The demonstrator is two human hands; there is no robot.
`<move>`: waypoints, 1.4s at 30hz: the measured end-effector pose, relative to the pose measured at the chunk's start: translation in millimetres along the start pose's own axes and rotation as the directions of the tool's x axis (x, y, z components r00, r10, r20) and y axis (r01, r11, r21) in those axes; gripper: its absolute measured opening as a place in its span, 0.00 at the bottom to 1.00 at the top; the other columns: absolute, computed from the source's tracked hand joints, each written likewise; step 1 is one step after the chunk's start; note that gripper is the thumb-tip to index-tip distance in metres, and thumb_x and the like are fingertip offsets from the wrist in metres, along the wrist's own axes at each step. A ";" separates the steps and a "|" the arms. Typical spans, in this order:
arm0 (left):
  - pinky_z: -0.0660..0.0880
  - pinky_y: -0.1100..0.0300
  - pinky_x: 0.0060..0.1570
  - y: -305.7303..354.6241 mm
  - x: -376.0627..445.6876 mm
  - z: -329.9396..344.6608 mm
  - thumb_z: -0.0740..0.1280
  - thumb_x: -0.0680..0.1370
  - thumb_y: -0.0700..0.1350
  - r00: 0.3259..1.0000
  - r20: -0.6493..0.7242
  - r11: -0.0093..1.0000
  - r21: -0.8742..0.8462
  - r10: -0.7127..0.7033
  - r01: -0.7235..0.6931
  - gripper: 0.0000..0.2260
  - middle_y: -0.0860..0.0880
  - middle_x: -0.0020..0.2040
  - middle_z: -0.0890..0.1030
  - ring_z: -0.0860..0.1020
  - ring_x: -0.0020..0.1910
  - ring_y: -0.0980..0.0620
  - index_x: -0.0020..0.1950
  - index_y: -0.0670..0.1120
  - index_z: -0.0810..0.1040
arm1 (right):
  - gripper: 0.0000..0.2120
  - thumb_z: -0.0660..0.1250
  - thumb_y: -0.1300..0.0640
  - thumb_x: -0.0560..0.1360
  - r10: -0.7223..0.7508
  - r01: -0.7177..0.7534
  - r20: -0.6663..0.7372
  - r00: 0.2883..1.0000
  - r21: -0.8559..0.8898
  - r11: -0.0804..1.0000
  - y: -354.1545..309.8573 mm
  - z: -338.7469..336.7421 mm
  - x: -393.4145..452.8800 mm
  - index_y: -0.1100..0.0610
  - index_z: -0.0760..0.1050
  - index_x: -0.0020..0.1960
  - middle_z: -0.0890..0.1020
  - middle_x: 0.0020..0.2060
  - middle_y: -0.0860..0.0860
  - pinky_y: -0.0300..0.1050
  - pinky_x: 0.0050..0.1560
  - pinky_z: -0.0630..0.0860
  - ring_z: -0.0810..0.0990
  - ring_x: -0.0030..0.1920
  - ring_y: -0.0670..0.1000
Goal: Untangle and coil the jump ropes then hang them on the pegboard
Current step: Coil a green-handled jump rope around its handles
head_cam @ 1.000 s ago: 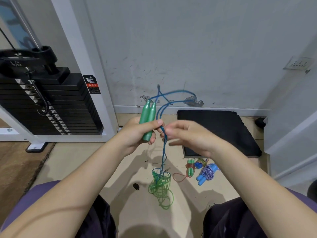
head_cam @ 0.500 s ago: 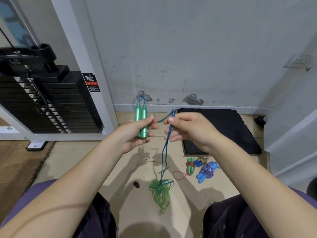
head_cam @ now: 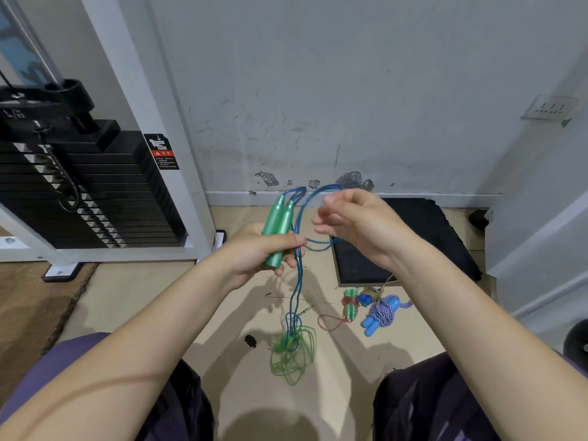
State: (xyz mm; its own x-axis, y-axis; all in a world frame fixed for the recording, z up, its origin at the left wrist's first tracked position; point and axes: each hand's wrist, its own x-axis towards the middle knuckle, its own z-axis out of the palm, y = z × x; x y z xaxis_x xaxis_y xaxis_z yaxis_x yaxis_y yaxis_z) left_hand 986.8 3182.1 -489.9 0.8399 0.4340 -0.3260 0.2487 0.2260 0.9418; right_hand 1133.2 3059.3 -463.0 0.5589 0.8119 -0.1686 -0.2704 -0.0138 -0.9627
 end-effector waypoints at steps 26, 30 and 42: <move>0.74 0.65 0.36 -9.4 -2.8 -4.9 0.72 0.74 0.41 0.979 0.191 0.985 0.170 -0.075 0.042 0.12 0.44 0.51 0.83 0.79 0.40 0.53 0.55 0.38 0.82 | 0.08 0.65 0.60 0.79 -0.101 0.103 -0.026 0.995 0.110 0.989 -12.7 2.4 -4.3 0.64 0.79 0.49 0.83 0.34 0.56 0.38 0.39 0.81 0.84 0.35 0.50; 0.74 0.65 0.33 -8.4 0.4 -3.1 0.72 0.75 0.39 1.000 0.014 0.985 0.173 -0.009 0.006 0.11 0.41 0.37 0.80 0.77 0.32 0.52 0.52 0.32 0.79 | 0.07 0.66 0.61 0.79 -0.107 0.108 -0.015 0.994 0.120 0.987 -11.8 -1.7 -3.9 0.65 0.78 0.50 0.82 0.38 0.57 0.42 0.46 0.83 0.84 0.41 0.55; 0.80 0.64 0.35 2.6 4.2 -3.1 0.71 0.76 0.40 0.977 -0.207 0.983 -0.163 0.048 -0.083 0.05 0.50 0.38 0.84 0.82 0.32 0.54 0.50 0.39 0.80 | 0.20 0.75 0.55 0.71 -0.214 0.014 -0.252 0.944 -0.615 0.788 21.0 -3.5 -6.4 0.57 0.66 0.53 0.75 0.44 0.54 0.56 0.44 0.81 0.82 0.42 0.59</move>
State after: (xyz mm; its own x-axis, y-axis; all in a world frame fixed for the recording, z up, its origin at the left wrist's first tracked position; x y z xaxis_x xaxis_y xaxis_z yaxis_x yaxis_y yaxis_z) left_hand 989.5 3187.3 -489.1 0.7327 0.6155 -0.2904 0.0967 0.3282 0.9397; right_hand 1126.6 3051.8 -482.9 0.7830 0.6220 -0.0067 0.2773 -0.3587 -0.8913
